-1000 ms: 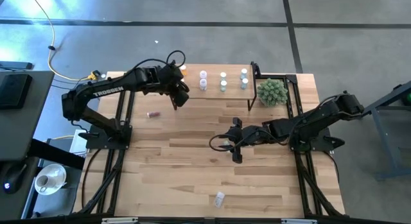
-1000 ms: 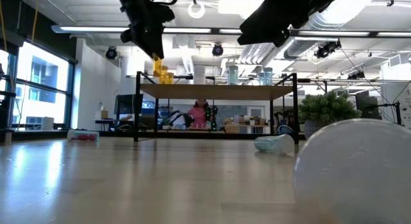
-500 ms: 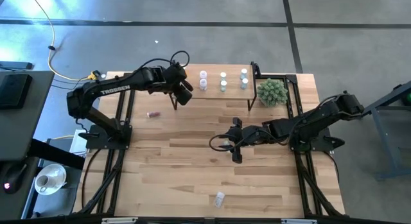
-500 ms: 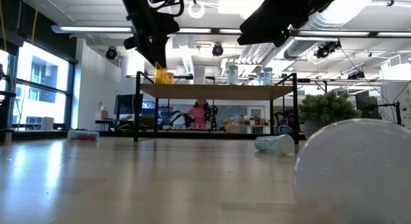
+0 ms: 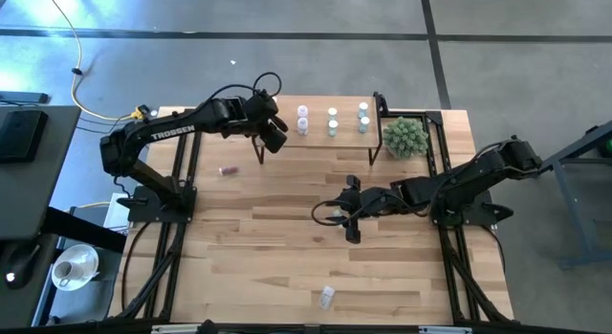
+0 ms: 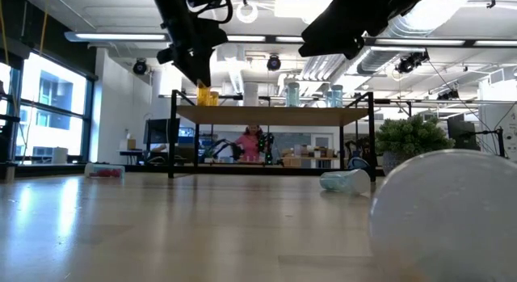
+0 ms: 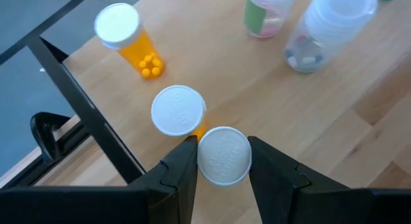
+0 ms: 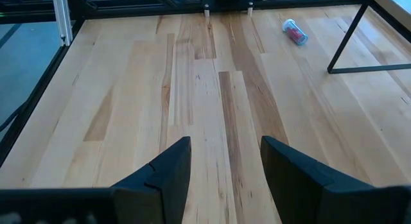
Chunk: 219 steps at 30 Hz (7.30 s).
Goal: Pick and place medicine bottles onto shelf by color
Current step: Put the orange pill bottle on the shelf and aligned with the other orange pill bottles, then put the blue pill bottle on the shelf and aligned with the other blue pill bottles
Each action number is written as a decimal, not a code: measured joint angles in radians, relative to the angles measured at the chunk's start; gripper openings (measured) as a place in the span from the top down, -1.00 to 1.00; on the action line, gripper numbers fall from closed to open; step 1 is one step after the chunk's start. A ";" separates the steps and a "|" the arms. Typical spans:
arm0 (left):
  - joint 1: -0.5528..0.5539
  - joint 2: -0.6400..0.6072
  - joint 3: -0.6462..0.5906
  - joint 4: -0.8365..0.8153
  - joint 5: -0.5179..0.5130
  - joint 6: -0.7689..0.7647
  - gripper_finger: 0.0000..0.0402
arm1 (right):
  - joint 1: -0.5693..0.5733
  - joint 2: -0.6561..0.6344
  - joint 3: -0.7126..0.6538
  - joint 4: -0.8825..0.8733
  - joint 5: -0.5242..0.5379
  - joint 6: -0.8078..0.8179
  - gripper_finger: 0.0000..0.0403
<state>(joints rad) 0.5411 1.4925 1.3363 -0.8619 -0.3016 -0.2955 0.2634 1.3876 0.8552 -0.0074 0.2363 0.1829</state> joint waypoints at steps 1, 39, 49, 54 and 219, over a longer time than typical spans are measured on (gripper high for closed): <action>0.004 0.000 0.000 0.000 0.000 0.000 0.44 | 0.000 0.000 0.000 0.000 0.000 0.000 0.11; 0.019 -0.002 0.001 -0.006 0.120 -0.021 0.44 | 0.000 0.000 0.000 -0.001 0.001 0.000 0.11; 0.029 -0.002 0.001 -0.013 0.157 -0.071 0.44 | 0.000 0.000 0.000 -0.004 0.001 0.000 0.11; 0.029 -0.002 0.001 -0.014 0.157 -0.079 0.43 | 0.000 0.000 0.000 -0.004 0.001 0.000 0.11; 0.005 0.122 -0.570 -0.025 0.102 0.049 0.57 | 0.000 0.000 0.000 -0.162 0.000 0.123 0.11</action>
<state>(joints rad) 0.5460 1.6142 0.7662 -0.8873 -0.1991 -0.2462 0.2630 1.3872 0.8551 -0.1696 0.2367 0.3061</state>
